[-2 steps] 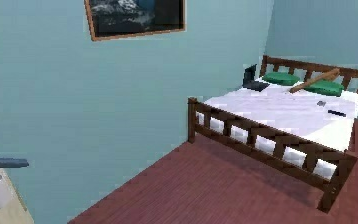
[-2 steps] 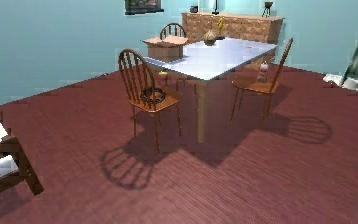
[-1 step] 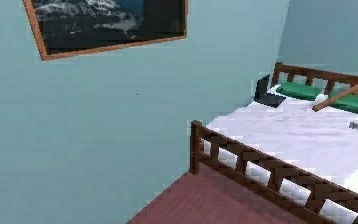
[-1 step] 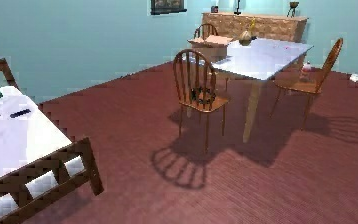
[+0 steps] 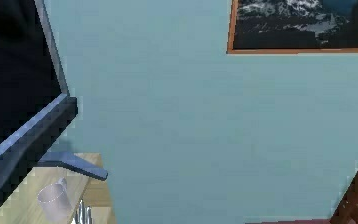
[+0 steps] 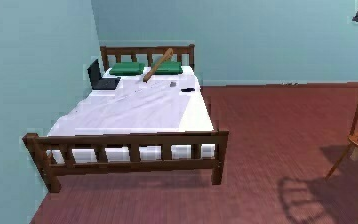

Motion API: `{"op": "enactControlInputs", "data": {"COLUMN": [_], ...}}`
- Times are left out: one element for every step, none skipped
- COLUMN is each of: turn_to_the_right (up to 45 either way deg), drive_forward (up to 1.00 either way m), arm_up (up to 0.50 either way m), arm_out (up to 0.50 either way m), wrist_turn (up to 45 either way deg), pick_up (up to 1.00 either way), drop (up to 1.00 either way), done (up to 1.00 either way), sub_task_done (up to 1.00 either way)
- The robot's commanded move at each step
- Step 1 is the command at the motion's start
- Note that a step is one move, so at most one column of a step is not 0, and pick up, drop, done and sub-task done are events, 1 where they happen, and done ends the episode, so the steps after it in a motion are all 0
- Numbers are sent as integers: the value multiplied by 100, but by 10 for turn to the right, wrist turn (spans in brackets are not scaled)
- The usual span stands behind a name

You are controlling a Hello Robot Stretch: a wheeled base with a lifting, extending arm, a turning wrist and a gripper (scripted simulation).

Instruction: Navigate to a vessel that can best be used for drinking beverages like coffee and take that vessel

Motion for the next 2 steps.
{"op": "enactControlInputs", "data": {"turn_to_the_right": [-30, 450], "drive_forward": [0, 0], "arm_up": [0, 0], "arm_out": [0, 0], "wrist_turn": [0, 0], "pick_up": [0, 0], "drop": [0, 0], "done": [0, 0], "sub_task_done": [0, 0]}}
